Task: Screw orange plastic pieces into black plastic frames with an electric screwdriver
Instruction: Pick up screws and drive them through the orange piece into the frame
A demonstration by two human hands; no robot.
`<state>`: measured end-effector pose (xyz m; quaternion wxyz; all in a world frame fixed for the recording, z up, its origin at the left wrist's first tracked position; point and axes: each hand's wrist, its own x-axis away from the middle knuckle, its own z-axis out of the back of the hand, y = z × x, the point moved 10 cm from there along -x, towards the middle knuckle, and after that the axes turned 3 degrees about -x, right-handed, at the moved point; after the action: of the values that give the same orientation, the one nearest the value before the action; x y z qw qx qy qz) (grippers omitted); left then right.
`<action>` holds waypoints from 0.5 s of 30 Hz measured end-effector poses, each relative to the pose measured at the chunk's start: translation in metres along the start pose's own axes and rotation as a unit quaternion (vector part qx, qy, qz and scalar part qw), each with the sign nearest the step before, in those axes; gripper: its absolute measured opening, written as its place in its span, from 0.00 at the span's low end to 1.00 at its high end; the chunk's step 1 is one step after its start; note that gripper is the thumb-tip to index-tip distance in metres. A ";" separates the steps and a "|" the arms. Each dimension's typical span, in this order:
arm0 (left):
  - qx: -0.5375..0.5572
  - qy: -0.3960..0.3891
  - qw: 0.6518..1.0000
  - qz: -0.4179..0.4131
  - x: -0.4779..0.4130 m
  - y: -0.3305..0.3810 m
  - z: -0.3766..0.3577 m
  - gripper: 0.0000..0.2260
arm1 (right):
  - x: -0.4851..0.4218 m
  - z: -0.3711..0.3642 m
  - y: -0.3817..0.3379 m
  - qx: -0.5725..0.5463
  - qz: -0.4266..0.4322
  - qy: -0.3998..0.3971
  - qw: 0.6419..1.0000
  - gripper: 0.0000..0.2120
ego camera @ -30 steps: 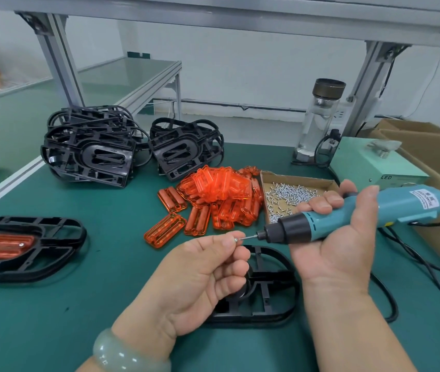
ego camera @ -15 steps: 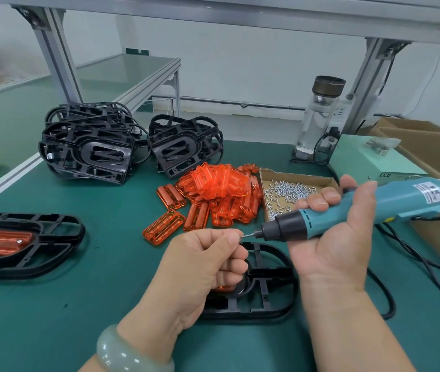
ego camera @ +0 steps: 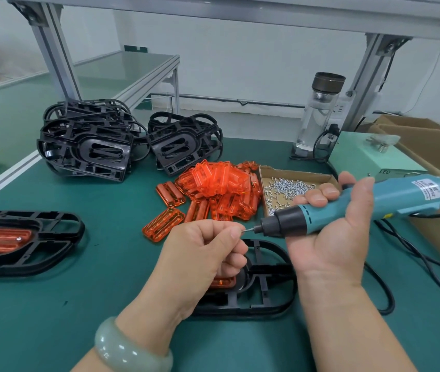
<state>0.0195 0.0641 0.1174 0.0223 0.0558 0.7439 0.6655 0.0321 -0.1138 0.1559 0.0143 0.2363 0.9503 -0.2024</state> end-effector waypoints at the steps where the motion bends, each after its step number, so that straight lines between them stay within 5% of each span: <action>1: -0.002 -0.001 1.000 -0.003 0.000 0.001 0.001 0.08 | 0.000 0.000 0.000 0.001 0.000 0.001 1.000 0.10; 9: -0.139 0.025 0.990 -0.029 -0.005 0.014 0.034 0.08 | -0.002 0.003 -0.001 0.013 0.002 0.005 1.000 0.09; 12: -0.359 0.031 0.932 -0.037 -0.008 0.016 0.060 0.08 | -0.002 0.004 0.002 0.024 -0.006 0.004 1.000 0.10; 15: -0.457 -0.011 0.889 0.006 -0.005 -0.002 0.071 0.07 | 0.000 0.004 0.008 0.043 -0.015 0.001 0.999 0.11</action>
<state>0.0325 0.1336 0.1074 0.0499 0.0513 0.3566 0.9315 0.0357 -0.1088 0.1492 0.0002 0.2224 0.9441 -0.2435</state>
